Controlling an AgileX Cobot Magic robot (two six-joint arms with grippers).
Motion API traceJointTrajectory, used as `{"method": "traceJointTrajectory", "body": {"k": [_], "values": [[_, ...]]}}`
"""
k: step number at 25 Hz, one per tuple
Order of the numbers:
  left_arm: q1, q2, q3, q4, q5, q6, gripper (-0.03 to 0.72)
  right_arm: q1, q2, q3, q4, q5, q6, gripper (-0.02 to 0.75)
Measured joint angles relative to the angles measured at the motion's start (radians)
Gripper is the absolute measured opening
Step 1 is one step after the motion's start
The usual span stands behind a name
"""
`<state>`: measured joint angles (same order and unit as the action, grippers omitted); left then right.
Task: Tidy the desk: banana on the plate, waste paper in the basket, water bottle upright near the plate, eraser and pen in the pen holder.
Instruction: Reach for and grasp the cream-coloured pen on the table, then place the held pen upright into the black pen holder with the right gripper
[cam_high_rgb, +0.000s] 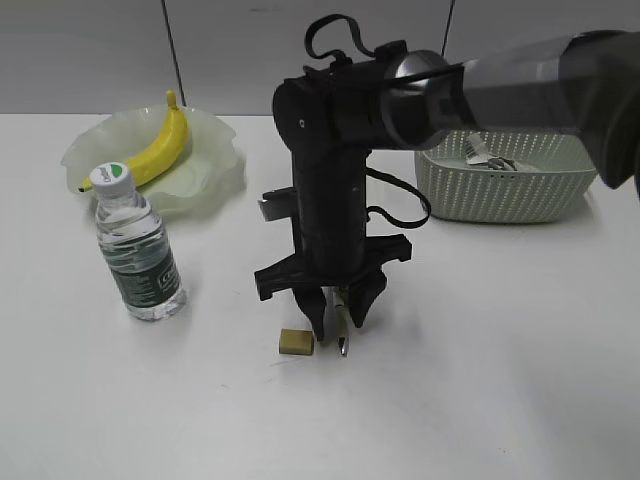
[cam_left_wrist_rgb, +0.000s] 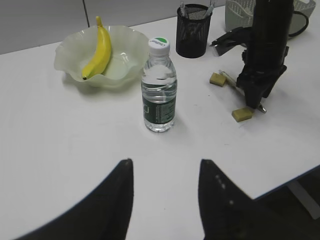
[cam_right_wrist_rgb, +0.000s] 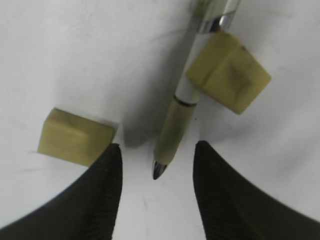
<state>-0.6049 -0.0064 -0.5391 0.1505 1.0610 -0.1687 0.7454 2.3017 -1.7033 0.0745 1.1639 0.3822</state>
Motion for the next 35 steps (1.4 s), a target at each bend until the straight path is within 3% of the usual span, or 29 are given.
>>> {"method": "traceJointTrajectory", "body": {"k": [5,12,26,35], "values": [[0.000,0.000,0.000,0.000,0.000,0.000,0.321,-0.024,0.026,-0.001,-0.003,-0.027,0.000,0.355],[0.000,0.000,0.000,0.000,0.000,0.000,0.319,-0.043,0.035,-0.001,0.016,-0.036,-0.002,0.176],[0.000,0.000,0.000,0.000,0.000,0.000,0.314,-0.034,0.037,-0.010,-0.014,-0.026,-0.054,0.110],[0.000,0.000,0.000,0.000,0.000,0.000,0.313,-0.031,-0.181,-0.003,-0.012,-0.033,-0.092,0.110]]}}
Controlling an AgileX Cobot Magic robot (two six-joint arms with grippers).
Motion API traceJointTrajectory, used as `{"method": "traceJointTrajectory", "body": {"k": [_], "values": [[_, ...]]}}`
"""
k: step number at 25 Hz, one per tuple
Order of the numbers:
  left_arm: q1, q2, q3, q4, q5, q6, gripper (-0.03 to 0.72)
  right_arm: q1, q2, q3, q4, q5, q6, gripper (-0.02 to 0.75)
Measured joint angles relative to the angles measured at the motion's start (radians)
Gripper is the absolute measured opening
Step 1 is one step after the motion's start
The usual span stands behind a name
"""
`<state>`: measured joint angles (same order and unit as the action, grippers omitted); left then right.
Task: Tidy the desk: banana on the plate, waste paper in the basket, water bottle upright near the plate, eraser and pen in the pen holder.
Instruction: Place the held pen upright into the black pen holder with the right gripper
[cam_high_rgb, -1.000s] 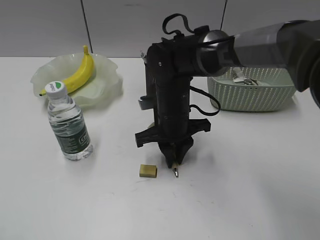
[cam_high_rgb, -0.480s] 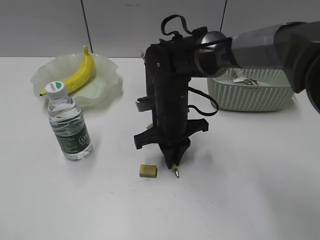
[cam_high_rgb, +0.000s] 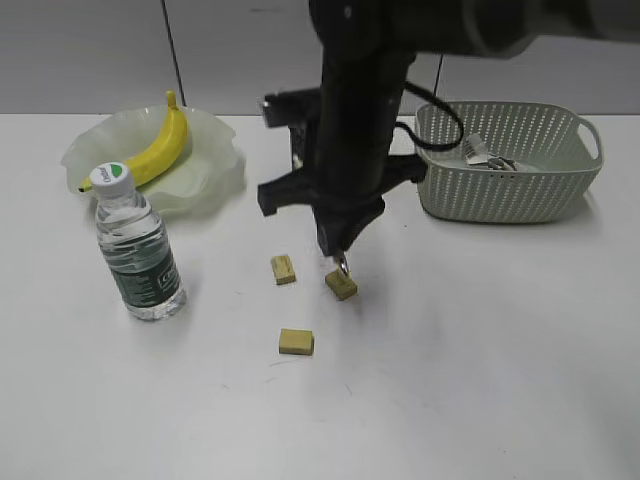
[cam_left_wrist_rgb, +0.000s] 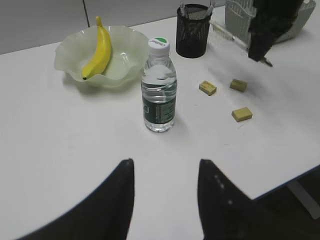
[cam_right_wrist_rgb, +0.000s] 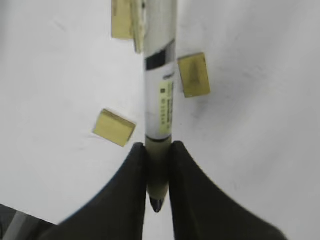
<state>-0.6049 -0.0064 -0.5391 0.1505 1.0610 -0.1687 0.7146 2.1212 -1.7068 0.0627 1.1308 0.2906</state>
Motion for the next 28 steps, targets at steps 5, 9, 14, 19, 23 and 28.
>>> {"method": "traceJointTrajectory", "body": {"k": [5,9,14,19,23,28], "values": [[0.000,0.000,0.000,0.000,0.000,0.000,0.313,0.000,-0.133,0.000,-0.024,-0.118,-0.008,0.110],[0.000,0.000,0.000,0.000,0.000,0.000,0.313,-0.002,-0.174,0.000,-0.135,-0.291,-0.012,0.110],[0.000,0.000,0.000,0.000,0.000,0.000,0.310,-0.034,-0.143,0.000,-0.230,-0.496,-0.012,0.110],[0.000,0.000,0.000,0.000,0.000,0.000,0.310,-0.097,-0.084,0.000,-0.242,-0.723,-0.012,0.110],[0.000,0.000,0.000,0.000,0.000,0.000,0.309,-0.130,-0.017,0.000,-0.254,-0.886,-0.012,0.110],[0.000,0.000,0.000,0.000,0.000,0.000,0.306,-0.131,0.066,0.000,-0.295,-1.016,-0.012,0.110]]}}
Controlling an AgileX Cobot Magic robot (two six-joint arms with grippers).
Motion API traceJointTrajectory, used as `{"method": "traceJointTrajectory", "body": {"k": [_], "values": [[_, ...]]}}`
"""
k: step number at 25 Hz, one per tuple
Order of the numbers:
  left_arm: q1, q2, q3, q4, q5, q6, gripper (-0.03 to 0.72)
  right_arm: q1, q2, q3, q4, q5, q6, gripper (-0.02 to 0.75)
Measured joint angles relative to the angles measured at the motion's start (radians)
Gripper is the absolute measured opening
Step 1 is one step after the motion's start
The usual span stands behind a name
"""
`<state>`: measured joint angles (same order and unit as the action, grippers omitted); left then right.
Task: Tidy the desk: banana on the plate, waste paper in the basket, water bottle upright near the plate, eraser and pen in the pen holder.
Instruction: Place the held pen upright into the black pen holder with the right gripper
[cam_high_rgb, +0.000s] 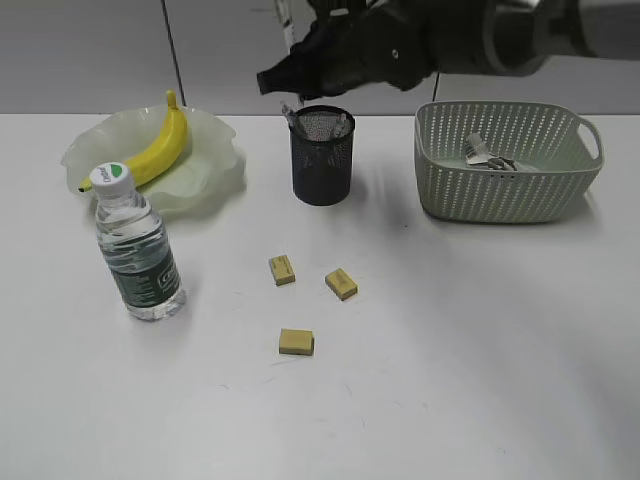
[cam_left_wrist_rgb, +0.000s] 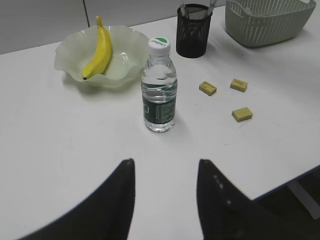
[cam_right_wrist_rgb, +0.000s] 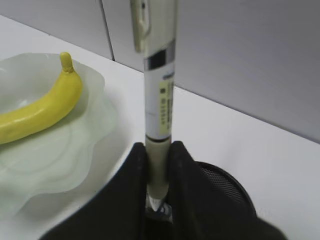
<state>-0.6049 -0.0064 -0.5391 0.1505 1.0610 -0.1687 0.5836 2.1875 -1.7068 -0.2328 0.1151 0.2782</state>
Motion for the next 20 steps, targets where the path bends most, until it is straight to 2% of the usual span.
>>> {"method": "traceJointTrajectory", "body": {"k": [6,20], "values": [[0.000,0.000,0.000,0.000,0.000,0.000,0.305,0.000,0.077,0.001,-0.027,-0.013,-0.001,0.109],[0.000,0.000,0.000,0.000,0.000,0.000,0.305,-0.011,0.049,0.002,-0.036,-0.011,-0.001,0.109]]}}
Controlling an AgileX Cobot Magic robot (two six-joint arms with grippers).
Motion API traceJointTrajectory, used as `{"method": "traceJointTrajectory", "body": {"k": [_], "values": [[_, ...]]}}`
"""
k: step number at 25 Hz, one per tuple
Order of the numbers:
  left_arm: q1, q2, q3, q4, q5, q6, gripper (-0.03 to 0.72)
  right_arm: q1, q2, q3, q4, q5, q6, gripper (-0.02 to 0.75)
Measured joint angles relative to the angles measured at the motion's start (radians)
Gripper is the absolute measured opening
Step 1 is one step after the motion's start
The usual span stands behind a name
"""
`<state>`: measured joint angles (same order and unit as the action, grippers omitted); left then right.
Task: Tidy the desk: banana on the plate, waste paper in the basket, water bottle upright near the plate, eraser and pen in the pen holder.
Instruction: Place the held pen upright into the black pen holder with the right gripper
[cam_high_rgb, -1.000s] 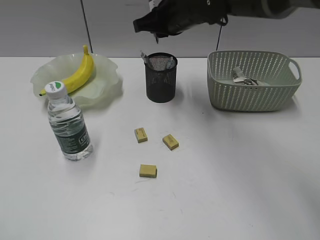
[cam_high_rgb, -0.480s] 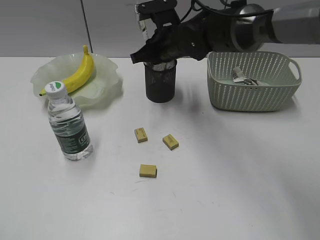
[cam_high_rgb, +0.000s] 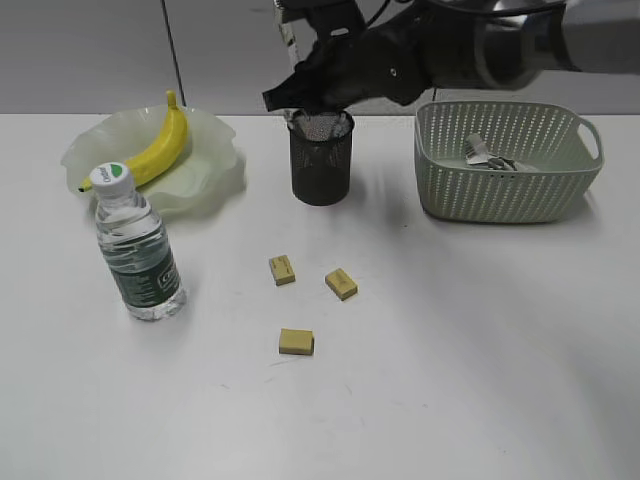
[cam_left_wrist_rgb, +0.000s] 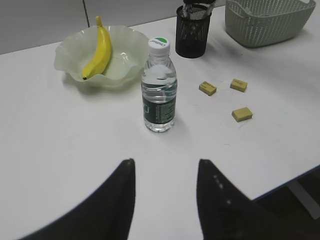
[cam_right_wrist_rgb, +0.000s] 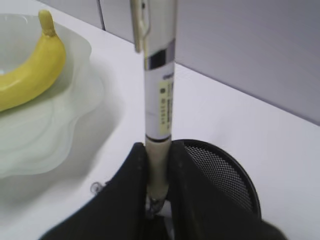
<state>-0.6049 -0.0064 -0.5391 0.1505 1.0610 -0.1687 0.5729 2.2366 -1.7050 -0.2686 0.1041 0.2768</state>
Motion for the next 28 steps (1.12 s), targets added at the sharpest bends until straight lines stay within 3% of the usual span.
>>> {"method": "traceJointTrajectory", "body": {"k": [13,28], "values": [[0.000,0.000,0.000,0.000,0.000,0.000,0.305,-0.036,-0.024,0.001,0.000,0.044,0.000,0.108],[0.000,0.000,0.000,0.000,0.000,0.000,0.305,-0.036,0.058,0.001,0.012,-0.035,0.000,0.125]]}}
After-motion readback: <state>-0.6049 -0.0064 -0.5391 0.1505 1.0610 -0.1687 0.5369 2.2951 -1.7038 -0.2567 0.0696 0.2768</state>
